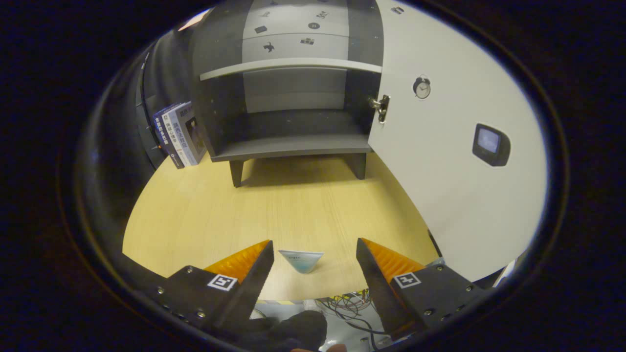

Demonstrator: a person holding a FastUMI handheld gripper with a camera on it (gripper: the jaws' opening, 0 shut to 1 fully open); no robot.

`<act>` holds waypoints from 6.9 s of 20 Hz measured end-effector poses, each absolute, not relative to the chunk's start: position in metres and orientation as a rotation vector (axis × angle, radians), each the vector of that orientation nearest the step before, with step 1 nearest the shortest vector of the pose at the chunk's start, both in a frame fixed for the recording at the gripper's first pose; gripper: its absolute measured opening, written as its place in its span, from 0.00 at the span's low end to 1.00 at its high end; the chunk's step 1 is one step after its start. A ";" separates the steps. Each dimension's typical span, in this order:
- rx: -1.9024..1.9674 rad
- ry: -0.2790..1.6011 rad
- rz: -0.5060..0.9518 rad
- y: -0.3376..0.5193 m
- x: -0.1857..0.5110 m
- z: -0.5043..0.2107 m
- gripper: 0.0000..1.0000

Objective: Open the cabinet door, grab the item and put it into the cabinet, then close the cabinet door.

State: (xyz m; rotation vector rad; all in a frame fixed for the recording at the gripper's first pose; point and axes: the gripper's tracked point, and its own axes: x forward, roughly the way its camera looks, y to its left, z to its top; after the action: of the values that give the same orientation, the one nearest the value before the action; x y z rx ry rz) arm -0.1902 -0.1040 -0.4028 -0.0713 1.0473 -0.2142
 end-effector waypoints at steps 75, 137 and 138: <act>0.050 0.658 -0.077 -0.087 0.161 -0.195 0.89; -0.038 0.511 -0.690 -0.324 -0.256 -0.066 0.85; -0.036 0.514 -0.673 -0.321 -0.254 -0.066 0.85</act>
State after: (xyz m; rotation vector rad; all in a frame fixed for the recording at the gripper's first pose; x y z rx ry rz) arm -0.2544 -0.3214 -0.0655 -0.0362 0.5139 -0.6734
